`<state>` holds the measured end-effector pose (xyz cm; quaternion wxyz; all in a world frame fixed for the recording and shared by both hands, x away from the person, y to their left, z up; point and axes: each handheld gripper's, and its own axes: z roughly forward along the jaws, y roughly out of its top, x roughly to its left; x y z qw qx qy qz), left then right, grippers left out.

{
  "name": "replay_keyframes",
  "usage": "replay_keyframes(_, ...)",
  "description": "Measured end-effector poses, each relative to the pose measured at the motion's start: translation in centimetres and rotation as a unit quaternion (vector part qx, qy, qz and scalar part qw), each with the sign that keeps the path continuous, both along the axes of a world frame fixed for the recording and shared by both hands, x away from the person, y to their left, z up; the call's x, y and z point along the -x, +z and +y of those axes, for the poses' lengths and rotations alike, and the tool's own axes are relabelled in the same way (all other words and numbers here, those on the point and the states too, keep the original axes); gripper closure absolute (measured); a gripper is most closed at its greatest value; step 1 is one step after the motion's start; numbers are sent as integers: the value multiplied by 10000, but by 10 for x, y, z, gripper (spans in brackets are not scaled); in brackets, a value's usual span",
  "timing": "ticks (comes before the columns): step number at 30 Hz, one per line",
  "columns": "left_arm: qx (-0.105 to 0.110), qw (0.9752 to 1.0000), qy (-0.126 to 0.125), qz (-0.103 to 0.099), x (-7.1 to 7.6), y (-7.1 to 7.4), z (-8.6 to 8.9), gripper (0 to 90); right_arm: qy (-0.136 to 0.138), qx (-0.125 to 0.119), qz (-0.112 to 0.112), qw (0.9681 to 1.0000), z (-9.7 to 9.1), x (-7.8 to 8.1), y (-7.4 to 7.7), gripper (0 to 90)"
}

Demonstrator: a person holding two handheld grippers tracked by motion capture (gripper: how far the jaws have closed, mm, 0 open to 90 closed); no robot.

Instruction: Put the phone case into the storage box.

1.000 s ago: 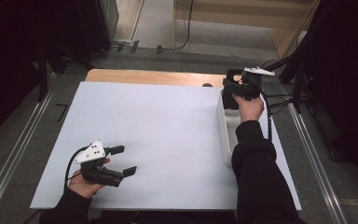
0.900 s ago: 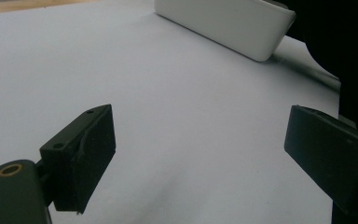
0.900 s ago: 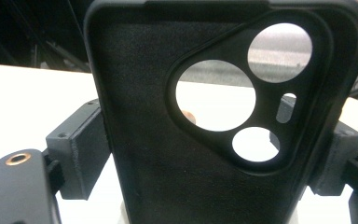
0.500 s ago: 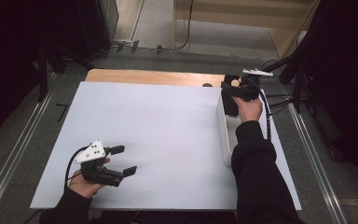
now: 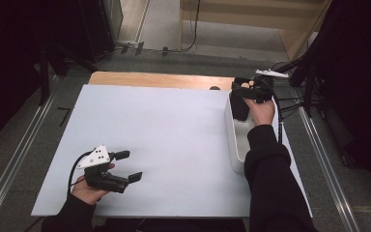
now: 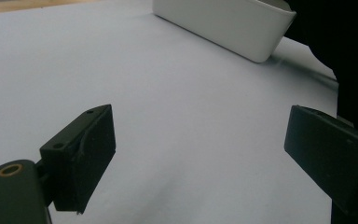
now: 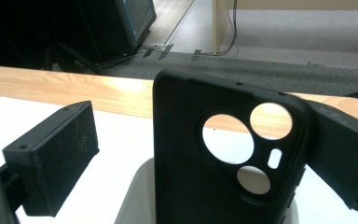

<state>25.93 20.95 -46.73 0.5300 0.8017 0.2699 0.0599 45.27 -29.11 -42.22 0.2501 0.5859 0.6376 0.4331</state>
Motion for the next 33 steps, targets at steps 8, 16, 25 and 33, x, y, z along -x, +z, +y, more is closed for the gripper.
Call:
replay_keyframes(8, -19, 10000, -56, 2, -3, 0, -3, 88, -64, 65, -49, 9999, -5, 3, 6, 0)
replay_keyframes(16, -3, 10000, -94, 1, -5, 0, -6, 88, -45, 139, -84, 9999, -7, 4, 22, 0)
replay_keyframes(25, -7, 10000, -95, 18, -6, 0, -6, 88, -6, 94, -107, 9999, -8, 7, 38, 0)
replay_keyframes(33, -18, 10000, -92, 24, -7, 0, -6, 88, 257, 112, -3, 9996, 0, 15, 45, 0)
